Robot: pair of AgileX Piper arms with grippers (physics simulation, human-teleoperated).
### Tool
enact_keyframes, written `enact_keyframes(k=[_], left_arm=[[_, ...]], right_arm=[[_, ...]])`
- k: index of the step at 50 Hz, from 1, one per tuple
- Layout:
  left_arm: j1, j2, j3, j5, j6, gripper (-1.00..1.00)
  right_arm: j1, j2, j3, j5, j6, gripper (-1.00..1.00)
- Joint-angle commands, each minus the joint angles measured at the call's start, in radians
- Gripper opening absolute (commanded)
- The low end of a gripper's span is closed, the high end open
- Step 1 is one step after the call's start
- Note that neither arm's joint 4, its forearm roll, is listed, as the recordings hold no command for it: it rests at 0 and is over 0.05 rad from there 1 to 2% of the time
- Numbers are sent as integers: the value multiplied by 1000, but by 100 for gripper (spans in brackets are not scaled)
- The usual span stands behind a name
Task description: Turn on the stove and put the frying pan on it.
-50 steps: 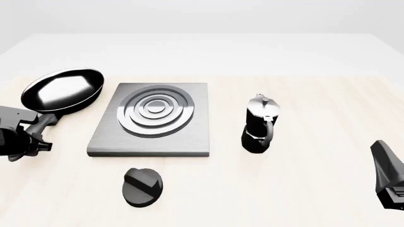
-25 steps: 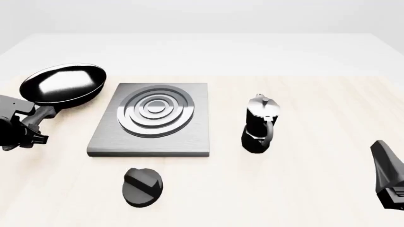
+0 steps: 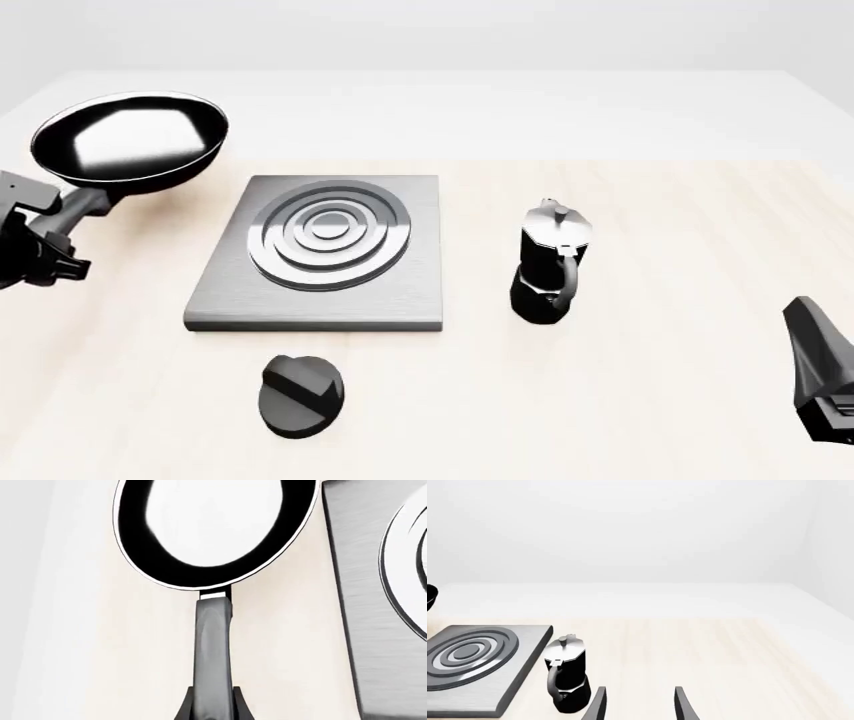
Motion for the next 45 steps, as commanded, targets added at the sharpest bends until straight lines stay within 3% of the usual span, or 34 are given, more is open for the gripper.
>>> enact_keyframes(k=[1,30,45], left_arm=[[-42,-99,-15,31,-1,-100],[-257,-396,79,219,-70,-100],[-326,-392,93,225,-68,-100]], right_arm=[[0,0,0,0,0,100],[0,0,0,0,0,100],[0,0,0,0,0,100]])
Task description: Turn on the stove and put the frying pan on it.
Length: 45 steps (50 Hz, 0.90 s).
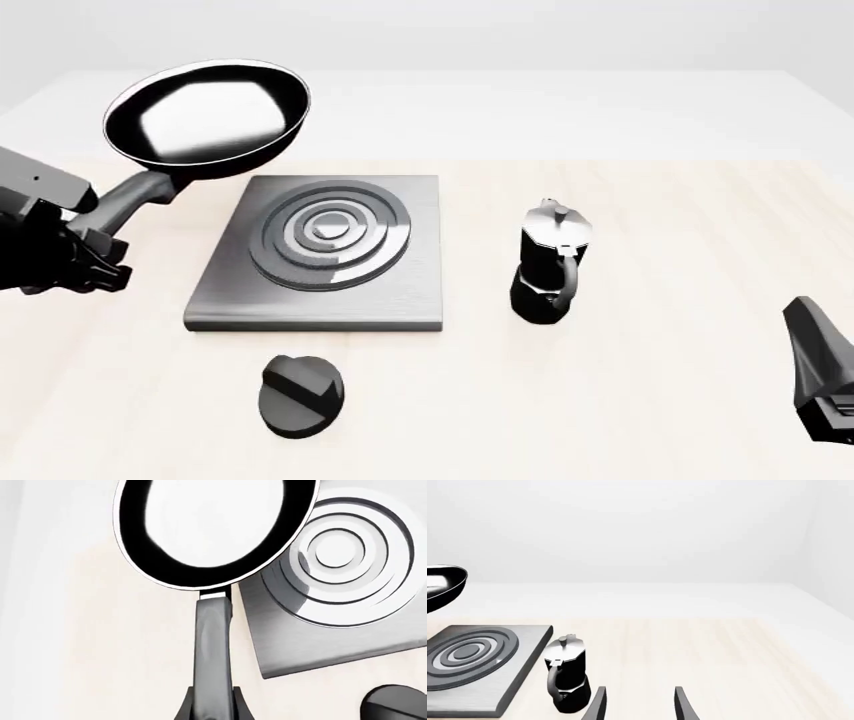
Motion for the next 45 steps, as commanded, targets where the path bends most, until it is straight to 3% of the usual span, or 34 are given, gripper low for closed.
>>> enact_keyframes(k=[1,45], left_arm=[[-59,-28,-9,10,11,-100],[-184,-94,14,98,6,-100]], right_arm=[[0,0,0,0,0,100],[0,0,0,0,0,100]])
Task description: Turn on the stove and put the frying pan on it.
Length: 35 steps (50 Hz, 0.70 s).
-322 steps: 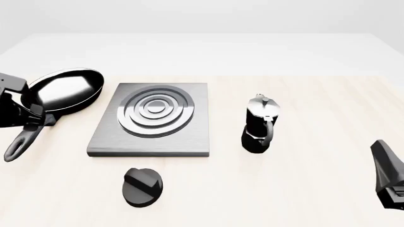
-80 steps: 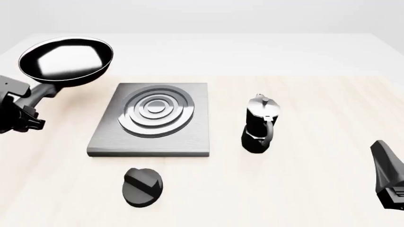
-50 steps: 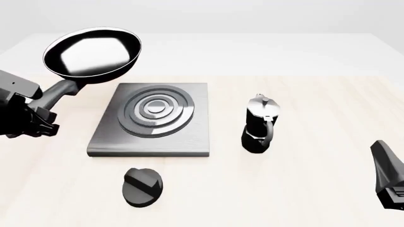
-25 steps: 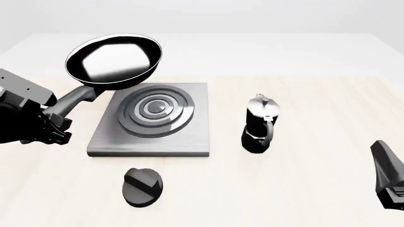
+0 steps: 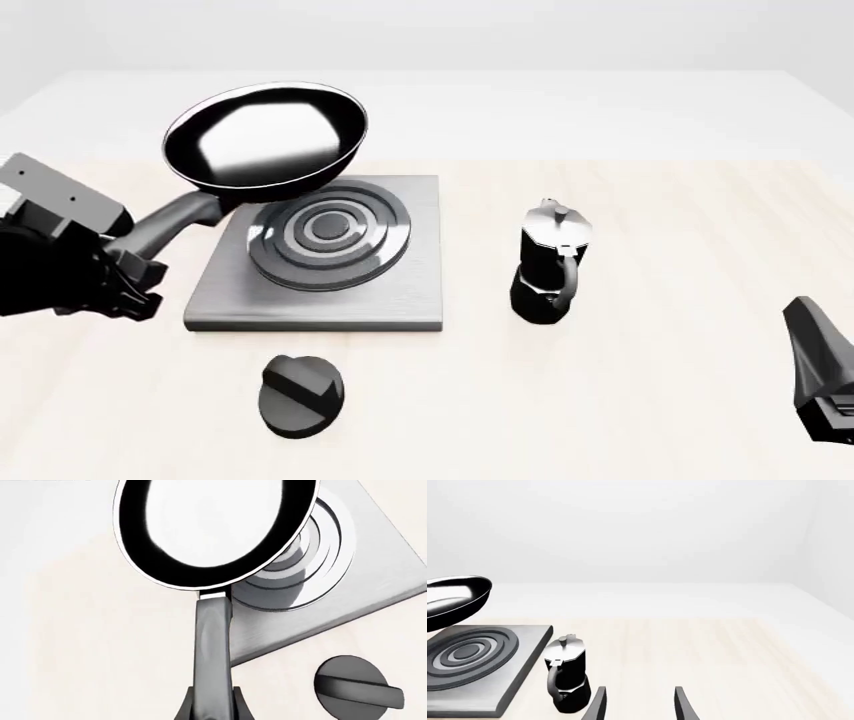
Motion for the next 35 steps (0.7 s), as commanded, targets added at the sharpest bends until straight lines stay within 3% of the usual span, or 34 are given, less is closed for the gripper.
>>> enact_keyframes(k=[1,35], left_arm=[[-31,-25,-18,12,5,-100],[-72,-28,-3,20,10,-100]], right_arm=[[0,0,0,0,0,100],[0,0,0,0,0,100]])
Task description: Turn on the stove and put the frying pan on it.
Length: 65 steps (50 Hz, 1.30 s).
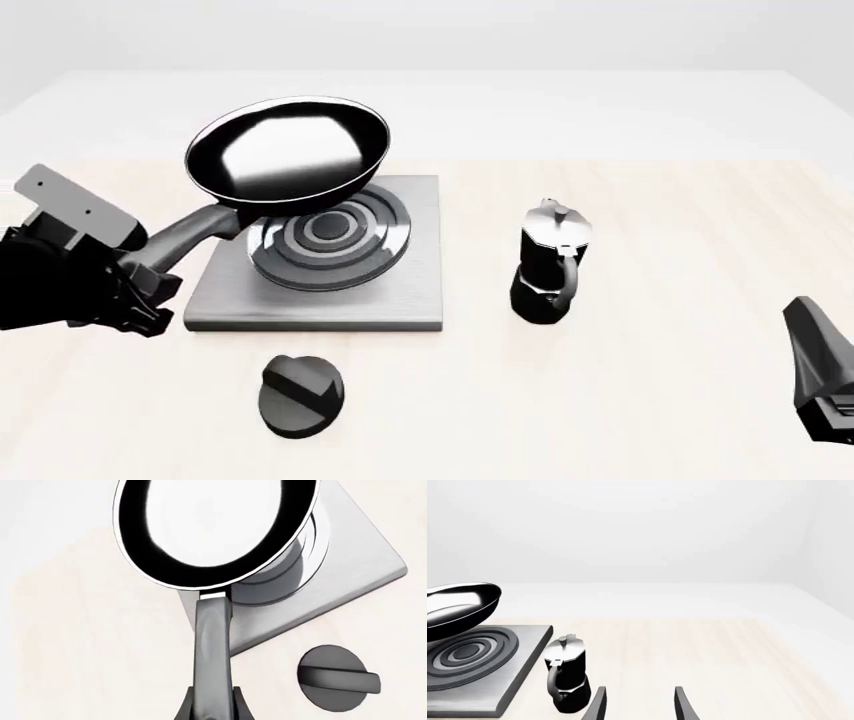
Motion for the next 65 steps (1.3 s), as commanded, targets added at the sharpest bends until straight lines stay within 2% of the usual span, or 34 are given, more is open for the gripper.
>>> enact_keyframes(k=[1,65], left_arm=[[-14,-8,-19,-8,11,-100],[-54,13,46,-35,-1,-100]], right_arm=[[0,0,0,0,0,100],[0,0,0,0,0,100]])
